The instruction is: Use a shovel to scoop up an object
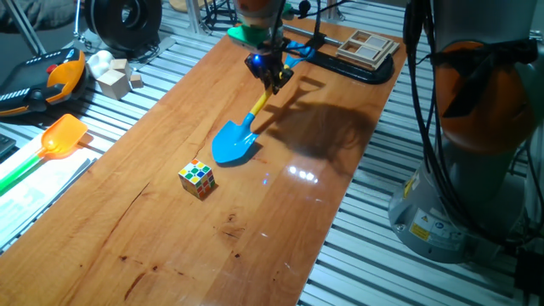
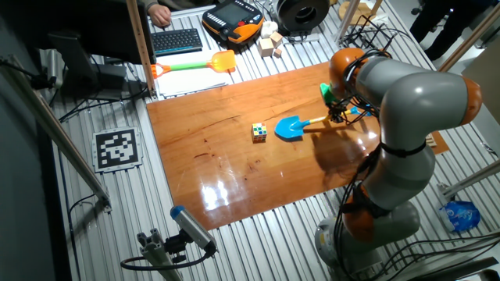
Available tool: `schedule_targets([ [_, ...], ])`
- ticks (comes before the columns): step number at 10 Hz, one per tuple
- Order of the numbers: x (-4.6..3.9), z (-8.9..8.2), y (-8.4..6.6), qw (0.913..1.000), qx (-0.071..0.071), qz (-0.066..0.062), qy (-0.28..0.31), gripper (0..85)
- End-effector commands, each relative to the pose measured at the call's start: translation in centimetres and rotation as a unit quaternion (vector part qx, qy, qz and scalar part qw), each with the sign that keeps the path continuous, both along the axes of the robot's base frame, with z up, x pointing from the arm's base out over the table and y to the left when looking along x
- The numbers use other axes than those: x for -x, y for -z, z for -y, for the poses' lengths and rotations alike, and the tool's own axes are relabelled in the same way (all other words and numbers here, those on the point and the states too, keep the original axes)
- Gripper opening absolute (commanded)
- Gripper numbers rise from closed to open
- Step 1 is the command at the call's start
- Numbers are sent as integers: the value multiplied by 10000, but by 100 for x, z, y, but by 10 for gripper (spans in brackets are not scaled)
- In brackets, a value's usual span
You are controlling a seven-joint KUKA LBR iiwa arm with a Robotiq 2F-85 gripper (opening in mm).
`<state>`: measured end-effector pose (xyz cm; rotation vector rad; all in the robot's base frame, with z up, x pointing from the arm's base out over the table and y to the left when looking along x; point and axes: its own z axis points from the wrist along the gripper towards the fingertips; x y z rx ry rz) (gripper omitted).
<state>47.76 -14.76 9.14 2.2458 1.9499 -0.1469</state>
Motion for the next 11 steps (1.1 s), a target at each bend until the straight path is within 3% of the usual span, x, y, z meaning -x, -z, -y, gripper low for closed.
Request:
schedule_targets([
  [1, -2, -28, 6, 10000, 24, 12, 14, 0],
  [6, -7, -239, 17, 9995, 272, 82, 117, 0],
  [11, -1, -355, 32, 9994, 293, 108, 158, 0],
])
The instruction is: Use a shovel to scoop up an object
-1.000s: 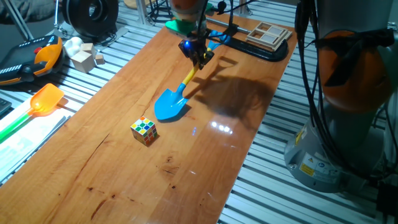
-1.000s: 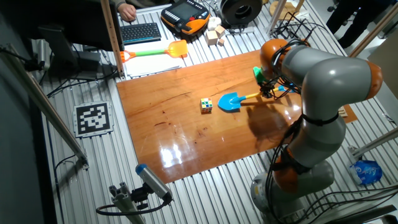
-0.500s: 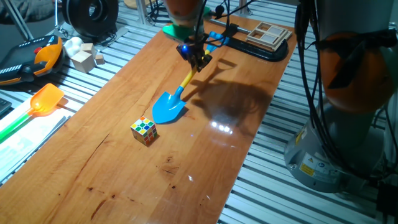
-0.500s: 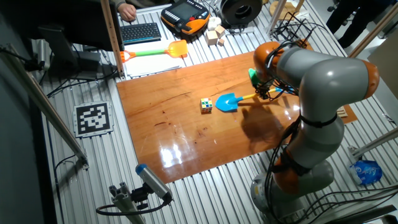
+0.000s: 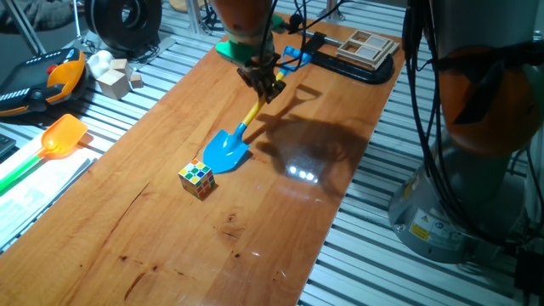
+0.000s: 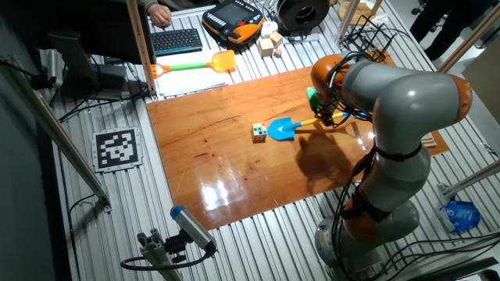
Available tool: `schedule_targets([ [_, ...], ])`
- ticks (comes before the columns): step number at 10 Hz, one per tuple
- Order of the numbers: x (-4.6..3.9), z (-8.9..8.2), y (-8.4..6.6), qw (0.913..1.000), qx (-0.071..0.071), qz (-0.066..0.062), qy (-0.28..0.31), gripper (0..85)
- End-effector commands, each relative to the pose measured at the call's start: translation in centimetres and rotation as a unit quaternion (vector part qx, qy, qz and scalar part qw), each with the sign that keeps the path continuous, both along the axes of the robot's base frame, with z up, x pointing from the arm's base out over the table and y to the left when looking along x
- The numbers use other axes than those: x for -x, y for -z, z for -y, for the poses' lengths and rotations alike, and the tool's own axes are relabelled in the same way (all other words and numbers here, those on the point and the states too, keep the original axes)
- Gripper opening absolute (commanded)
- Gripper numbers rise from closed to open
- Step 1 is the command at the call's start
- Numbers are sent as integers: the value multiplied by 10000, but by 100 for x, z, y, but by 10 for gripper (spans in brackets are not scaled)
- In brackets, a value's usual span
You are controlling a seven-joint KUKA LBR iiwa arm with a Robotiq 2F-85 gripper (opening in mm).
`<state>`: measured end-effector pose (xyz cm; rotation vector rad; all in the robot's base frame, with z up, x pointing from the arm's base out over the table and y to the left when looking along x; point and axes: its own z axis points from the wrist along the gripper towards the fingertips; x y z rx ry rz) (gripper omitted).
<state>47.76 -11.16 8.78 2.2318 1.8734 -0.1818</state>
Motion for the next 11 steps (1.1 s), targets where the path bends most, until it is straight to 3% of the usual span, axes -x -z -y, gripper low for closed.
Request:
schedule_targets([
  [1, 5, -30, 20, 10000, 38, 24, -25, 0],
  [3, 20, -111, 73, 9999, 106, 72, -22, 0],
  [11, 37, -184, 113, 9999, 17, 96, -83, 0],
])
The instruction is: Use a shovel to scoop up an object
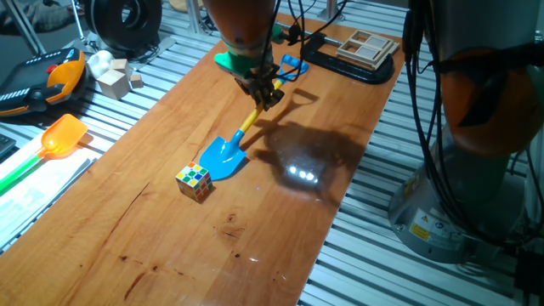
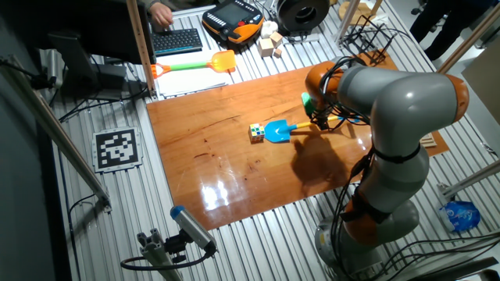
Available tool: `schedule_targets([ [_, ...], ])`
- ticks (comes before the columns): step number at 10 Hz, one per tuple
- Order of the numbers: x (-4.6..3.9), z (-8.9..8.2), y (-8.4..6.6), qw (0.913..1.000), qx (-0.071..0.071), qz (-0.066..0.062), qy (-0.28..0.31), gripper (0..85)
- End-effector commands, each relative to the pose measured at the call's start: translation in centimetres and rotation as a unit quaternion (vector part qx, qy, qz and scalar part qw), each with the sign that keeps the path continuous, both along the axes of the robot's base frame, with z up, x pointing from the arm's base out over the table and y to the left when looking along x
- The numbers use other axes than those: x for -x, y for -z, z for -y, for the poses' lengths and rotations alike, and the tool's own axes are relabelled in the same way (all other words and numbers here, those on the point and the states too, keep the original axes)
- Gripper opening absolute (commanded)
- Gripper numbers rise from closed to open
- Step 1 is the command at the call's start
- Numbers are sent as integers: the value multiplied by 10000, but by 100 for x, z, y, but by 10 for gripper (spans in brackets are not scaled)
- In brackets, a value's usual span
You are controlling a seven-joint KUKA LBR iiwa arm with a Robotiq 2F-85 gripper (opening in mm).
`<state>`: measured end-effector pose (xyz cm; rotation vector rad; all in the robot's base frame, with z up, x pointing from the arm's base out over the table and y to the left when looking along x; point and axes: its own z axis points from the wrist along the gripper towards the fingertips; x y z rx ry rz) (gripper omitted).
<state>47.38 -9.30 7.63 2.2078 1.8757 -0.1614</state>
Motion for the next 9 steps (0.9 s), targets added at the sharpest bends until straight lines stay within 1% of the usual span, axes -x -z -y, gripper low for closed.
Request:
schedule_targets([
  [1, 6, -19, 18, 10000, 19, 8, 8, 0],
  [3, 7, -29, 22, 10000, 35, 49, -18, 0],
  [5, 5, -48, 7, 10000, 7, 32, -53, 0],
  [6, 5, -53, 3, 10000, 15, 47, -57, 0],
  [8, 4, -77, -23, 9998, 133, 88, -109, 0],
  [9, 3, -89, -33, 9998, 135, 91, -125, 0],
])
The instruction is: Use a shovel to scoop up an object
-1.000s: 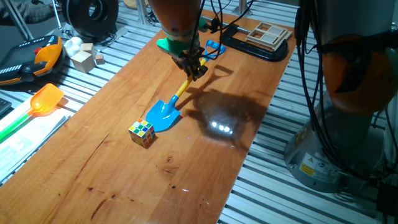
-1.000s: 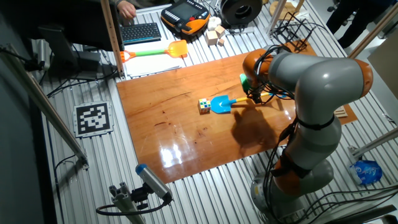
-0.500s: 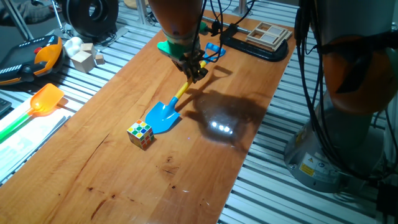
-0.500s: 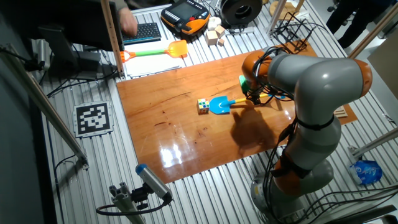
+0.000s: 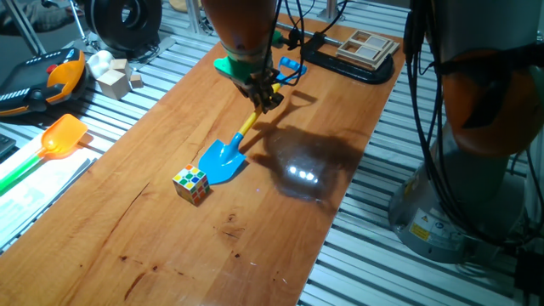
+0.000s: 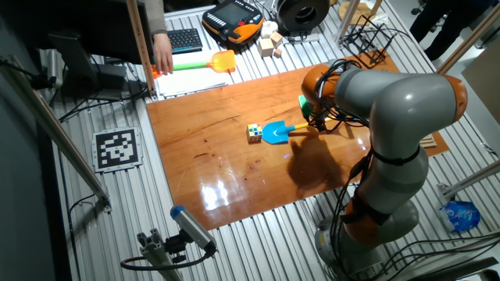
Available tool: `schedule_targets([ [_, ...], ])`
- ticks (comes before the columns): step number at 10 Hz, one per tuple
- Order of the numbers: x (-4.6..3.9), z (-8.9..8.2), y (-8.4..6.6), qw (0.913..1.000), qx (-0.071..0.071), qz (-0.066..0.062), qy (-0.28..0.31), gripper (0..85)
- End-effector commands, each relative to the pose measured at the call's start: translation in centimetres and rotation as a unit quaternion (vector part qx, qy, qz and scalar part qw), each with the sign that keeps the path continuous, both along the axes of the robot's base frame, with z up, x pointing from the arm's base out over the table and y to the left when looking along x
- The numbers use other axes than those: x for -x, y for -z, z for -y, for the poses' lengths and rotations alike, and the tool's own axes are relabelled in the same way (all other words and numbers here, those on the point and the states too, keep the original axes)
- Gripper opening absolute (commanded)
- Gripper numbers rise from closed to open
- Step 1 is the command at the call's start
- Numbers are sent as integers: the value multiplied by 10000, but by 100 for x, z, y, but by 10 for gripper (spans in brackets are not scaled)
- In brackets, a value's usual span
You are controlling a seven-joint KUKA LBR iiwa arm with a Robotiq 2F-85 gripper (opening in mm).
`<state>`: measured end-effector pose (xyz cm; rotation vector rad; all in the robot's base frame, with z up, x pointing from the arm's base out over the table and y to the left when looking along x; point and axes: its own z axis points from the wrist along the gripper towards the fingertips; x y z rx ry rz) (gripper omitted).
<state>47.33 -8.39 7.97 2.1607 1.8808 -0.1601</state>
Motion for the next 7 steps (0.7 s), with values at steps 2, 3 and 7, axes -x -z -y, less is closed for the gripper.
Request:
schedule_targets([
  [2, -1, -10, -8, 10000, -1, -8, -12, 0],
  [3, 0, -29, -25, 10000, 29, -19, 7, 0],
  [7, 4, -72, -48, 10000, 41, -62, 52, 0],
])
